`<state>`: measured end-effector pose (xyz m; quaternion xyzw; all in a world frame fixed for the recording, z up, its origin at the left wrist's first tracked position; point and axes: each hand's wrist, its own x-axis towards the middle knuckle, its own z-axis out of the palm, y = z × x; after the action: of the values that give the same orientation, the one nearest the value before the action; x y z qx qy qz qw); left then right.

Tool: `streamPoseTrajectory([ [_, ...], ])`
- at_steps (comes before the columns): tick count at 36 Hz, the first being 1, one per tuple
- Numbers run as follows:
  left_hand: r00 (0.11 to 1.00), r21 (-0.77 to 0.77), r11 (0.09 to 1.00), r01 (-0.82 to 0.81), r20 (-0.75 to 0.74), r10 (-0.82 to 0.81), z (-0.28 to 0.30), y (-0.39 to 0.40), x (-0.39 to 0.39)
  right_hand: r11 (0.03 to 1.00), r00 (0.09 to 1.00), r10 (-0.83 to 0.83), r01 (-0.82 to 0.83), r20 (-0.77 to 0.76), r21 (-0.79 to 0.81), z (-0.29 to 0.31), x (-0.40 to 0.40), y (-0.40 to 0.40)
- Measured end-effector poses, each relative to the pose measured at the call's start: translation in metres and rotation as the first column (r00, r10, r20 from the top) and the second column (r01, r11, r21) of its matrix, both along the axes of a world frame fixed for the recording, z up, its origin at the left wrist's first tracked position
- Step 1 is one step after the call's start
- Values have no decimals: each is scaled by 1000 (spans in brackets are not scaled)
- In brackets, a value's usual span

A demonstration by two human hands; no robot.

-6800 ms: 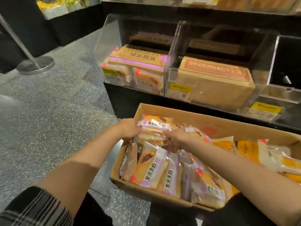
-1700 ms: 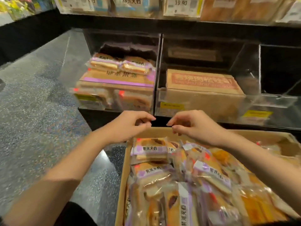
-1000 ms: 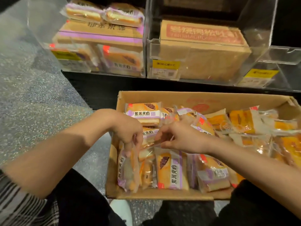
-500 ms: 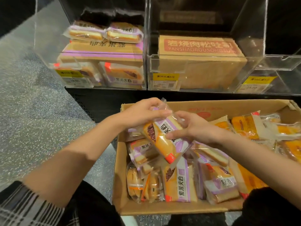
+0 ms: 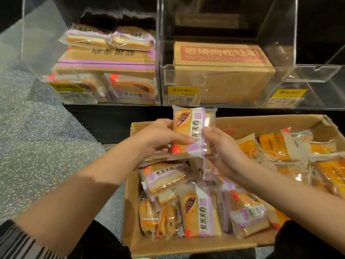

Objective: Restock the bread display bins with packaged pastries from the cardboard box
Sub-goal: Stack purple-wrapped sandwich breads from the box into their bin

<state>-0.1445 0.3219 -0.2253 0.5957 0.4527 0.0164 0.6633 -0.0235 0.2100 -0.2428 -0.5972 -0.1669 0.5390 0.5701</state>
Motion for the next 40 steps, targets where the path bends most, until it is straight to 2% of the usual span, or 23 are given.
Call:
streamPoseTrajectory([
  [1, 999, 26, 999, 26, -36, -25, -2, 0, -1, 999, 999, 31, -31, 12, -12, -1, 0, 0],
  [4, 994, 99, 992, 77, -91, -68, -4, 7, -6, 979, 963, 187, -166, 195, -117, -5, 2, -2],
  [6, 988, 192, 974, 117, -123, -94, -1, 12, -10, 933, 873, 326, -235, 361, -274, -9, 4, -3],
  [7, 985, 248, 959, 135, -143, -101, 1, 13, -12, 887, 813, 427, -293, 395, -355, -12, 4, -3],
  [8, 982, 297, 944, 143, -160, -99, 3, 15, -13, 818, 740, 547, -373, 392, -438, -15, 3, -4],
  [9, 981, 334, 932, 144, -172, -90, 4, 17, -13, 722, 627, 677, -462, 386, -516, -16, 2, -6],
  [11, 980, 381, 915, 136, -188, -67, 1, 20, -16, 481, 302, 876, -604, 376, -636, -17, -1, -11],
  [12, 980, 396, 909, 128, -193, -54, -1, 21, -17, 385, 158, 914, -633, 375, -672, -17, -2, -13],
  [13, 980, 409, 905, 117, -194, -40, -3, 22, -18, 335, 65, 922, -633, 383, -698, -16, -4, -16],
  [15, 987, 416, 906, 76, -163, -8, -4, 23, -19, 306, -81, 900, -580, 428, -754, -18, -8, -19],
  [18, 994, 398, 917, 7, -99, 35, -7, 24, -20, 313, -174, 866, -545, 470, -778, -22, -10, -18],
  [20, 996, 367, 929, -48, -50, 72, -11, 24, -21, 291, -165, 868, -596, 469, -748, -21, -5, -14],
  [22, 991, 318, 939, -128, 14, 131, -15, 25, -21, 338, -109, 850, -637, 515, -693, -14, 7, -9],
  [26, 969, 229, 942, -244, 92, 228, -25, 27, -21, 576, 251, 764, -680, 594, -454, -2, 37, -3],
  [29, 958, 131, 951, -281, 91, 271, -34, 28, -22, 774, 552, 607, -575, 571, -266, 9, 53, 1],
  [31, 969, 134, 960, -247, 52, 242, -41, 30, -22, 878, 724, 467, -449, 509, -167, 13, 59, 3],
  [33, 980, 139, 970, -197, 24, 196, -46, 27, -20, 938, 812, 345, -320, 472, -135, 9, 63, 5],
  [35, 972, 154, 960, -235, 28, 233, -54, 26, -18, 969, 870, 243, -195, 429, -152, 1, 65, 9],
  [37, 956, 166, 941, -294, 50, 289, -57, 25, -16, 976, 909, 175, -110, 379, -187, -4, 66, 12],
  [40, 940, 78, 940, -332, 102, 324, -59, 26, -12, 981, 945, 114, -58, 307, -186, -10, 66, 16],
])
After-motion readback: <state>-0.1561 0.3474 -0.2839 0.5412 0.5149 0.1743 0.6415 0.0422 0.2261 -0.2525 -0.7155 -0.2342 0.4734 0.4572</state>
